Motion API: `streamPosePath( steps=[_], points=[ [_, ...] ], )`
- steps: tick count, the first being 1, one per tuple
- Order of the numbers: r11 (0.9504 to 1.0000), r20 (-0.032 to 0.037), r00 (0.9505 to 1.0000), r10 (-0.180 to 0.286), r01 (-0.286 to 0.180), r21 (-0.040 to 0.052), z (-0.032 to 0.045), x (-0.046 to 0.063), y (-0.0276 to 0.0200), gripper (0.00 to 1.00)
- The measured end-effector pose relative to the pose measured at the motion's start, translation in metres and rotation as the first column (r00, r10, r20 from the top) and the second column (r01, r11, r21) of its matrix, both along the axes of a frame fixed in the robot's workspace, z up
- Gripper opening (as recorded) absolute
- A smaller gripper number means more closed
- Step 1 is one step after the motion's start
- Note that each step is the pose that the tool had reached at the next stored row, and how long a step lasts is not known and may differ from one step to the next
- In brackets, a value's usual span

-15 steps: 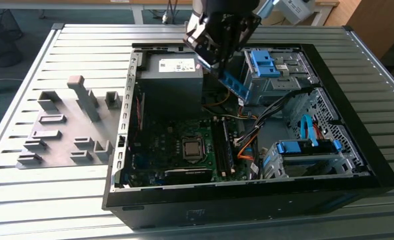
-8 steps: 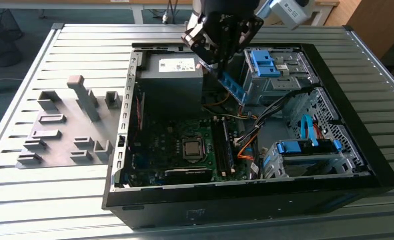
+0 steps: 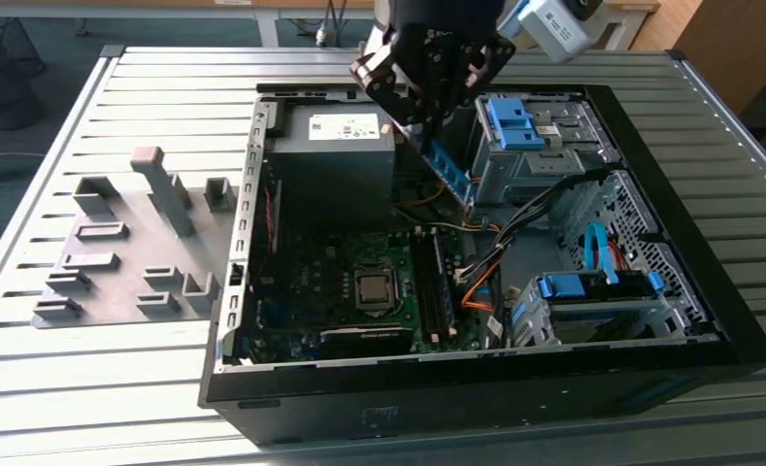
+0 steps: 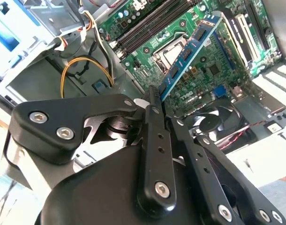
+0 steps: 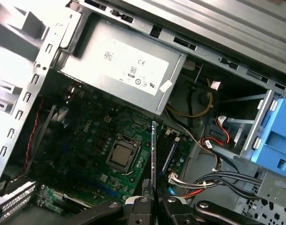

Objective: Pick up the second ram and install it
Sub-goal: 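Insert the second ram into the second slot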

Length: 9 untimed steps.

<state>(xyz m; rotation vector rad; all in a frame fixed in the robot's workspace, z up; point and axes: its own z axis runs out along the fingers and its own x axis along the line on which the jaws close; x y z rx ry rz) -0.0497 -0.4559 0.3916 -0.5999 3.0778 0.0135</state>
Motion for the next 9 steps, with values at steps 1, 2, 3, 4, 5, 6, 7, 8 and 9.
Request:
streamPosePath(
  steps=[1, 2, 3, 4, 5, 6, 7, 8, 9],
  points=[
    [1.0, 0.0, 1.0, -0.009, 0.009, 0.0, -0.0001, 0.0, 0.0, 0.14],
    [0.9998, 0.0, 0.9998, -0.019, 0.019, 0.0001, -0.0002, 0.0, 0.0, 0.14],
    [0.9996, 0.0, 0.9996, -0.028, 0.028, 0.0001, -0.0004, 0.0, 0.0, 0.14],
    [0.9993, 0.0, 0.9993, -0.037, 0.037, 0.0, -0.0005, 0.0, 0.0, 0.14],
    [0.9989, 0.0, 0.9989, -0.047, 0.047, 0.0, -0.0006, 0.0, 0.0, 0.14],
    [0.9984, 0.0, 0.9984, -0.056, 0.056, 0.0, -0.0007, 0.0, 0.0, 0.14],
    [0.9979, 0.0, 0.9979, -0.065, 0.065, 0.0, -0.0009, 0.0, 0.0, 0.14],
    [0.9972, 0.0, 0.9972, -0.074, 0.074, 0.0001, -0.001, 0.0, 0.0, 0.14],
    [0.9966, 0.0, 0.9966, -0.083, 0.083, 0.0, -0.0011, 0.0, 0.0, 0.14]
  ],
)
